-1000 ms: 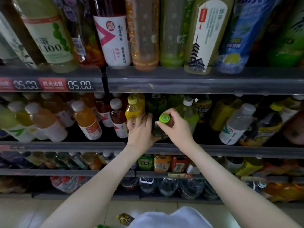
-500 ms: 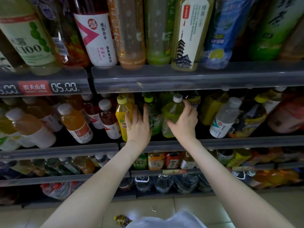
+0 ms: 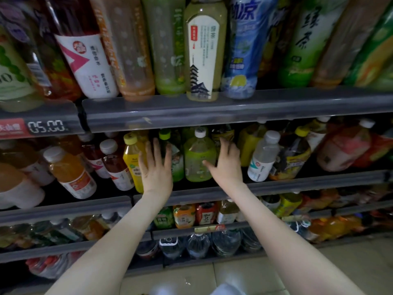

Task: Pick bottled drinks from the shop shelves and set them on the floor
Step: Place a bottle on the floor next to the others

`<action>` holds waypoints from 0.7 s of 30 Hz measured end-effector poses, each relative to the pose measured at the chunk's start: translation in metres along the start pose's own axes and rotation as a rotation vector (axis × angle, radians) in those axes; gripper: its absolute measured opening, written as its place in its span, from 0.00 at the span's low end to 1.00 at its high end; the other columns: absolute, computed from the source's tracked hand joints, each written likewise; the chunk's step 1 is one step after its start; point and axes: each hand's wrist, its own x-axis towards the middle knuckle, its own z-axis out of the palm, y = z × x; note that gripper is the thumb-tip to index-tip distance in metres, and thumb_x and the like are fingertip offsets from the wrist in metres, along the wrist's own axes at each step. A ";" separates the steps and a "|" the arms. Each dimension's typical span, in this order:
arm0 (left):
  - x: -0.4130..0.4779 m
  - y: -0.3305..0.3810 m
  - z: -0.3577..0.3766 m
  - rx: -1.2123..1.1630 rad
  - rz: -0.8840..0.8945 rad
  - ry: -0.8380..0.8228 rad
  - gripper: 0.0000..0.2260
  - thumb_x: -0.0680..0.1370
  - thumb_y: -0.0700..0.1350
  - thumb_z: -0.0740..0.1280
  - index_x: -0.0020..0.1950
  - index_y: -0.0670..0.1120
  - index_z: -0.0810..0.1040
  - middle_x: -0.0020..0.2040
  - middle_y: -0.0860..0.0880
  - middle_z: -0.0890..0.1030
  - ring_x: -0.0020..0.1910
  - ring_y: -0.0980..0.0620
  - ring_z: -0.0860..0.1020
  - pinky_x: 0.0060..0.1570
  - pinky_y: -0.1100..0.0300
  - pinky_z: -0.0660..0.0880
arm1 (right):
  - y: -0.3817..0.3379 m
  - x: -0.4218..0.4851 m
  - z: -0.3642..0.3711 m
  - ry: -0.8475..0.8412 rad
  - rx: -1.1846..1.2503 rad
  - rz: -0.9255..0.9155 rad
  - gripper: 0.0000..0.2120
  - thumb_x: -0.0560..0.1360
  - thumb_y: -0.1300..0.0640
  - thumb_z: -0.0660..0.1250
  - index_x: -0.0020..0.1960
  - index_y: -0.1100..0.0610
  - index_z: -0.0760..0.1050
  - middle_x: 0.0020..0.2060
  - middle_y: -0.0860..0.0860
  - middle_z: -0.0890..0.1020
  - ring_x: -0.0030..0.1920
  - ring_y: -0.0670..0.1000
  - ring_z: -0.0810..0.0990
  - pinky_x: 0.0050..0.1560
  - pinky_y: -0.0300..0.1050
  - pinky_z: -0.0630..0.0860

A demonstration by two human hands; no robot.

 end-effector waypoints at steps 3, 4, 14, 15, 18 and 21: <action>-0.013 0.030 -0.006 -0.116 0.053 0.042 0.38 0.61 0.42 0.77 0.70 0.41 0.71 0.72 0.34 0.66 0.71 0.33 0.65 0.66 0.33 0.59 | 0.042 -0.004 -0.031 0.344 -0.229 -0.035 0.32 0.71 0.54 0.73 0.71 0.56 0.66 0.65 0.65 0.71 0.61 0.65 0.71 0.60 0.61 0.67; -0.016 0.041 -0.009 -0.129 0.113 0.031 0.40 0.59 0.43 0.78 0.70 0.42 0.70 0.72 0.35 0.66 0.70 0.33 0.65 0.65 0.32 0.59 | 0.056 0.000 -0.042 0.364 -0.276 0.000 0.32 0.70 0.55 0.72 0.72 0.55 0.65 0.67 0.65 0.69 0.64 0.65 0.68 0.62 0.62 0.65; -0.030 0.136 -0.045 -0.191 0.325 -0.117 0.39 0.71 0.49 0.71 0.78 0.49 0.56 0.78 0.39 0.52 0.77 0.39 0.53 0.72 0.39 0.46 | 0.100 -0.002 -0.093 -0.035 -0.218 -0.162 0.27 0.75 0.48 0.68 0.70 0.53 0.65 0.58 0.59 0.71 0.59 0.61 0.69 0.51 0.52 0.72; -0.034 0.142 -0.045 -0.197 0.331 -0.155 0.39 0.73 0.50 0.68 0.79 0.50 0.50 0.79 0.40 0.48 0.77 0.41 0.49 0.72 0.40 0.42 | 0.099 -0.013 -0.091 -0.050 -0.238 -0.229 0.25 0.75 0.47 0.67 0.68 0.53 0.67 0.58 0.58 0.71 0.58 0.60 0.70 0.48 0.51 0.72; -0.049 0.157 -0.047 -0.256 0.300 -0.247 0.37 0.78 0.53 0.63 0.79 0.50 0.43 0.79 0.44 0.46 0.78 0.45 0.45 0.73 0.44 0.39 | 0.106 -0.048 -0.083 -0.176 -0.179 -0.342 0.21 0.77 0.51 0.66 0.67 0.51 0.65 0.59 0.55 0.70 0.57 0.59 0.73 0.43 0.48 0.74; -0.071 0.168 -0.055 -0.482 0.248 -0.264 0.34 0.79 0.53 0.61 0.79 0.50 0.45 0.78 0.48 0.55 0.77 0.50 0.52 0.73 0.50 0.44 | 0.115 -0.067 -0.093 -0.174 0.102 -0.335 0.19 0.77 0.56 0.67 0.66 0.54 0.69 0.57 0.54 0.70 0.54 0.58 0.75 0.45 0.47 0.76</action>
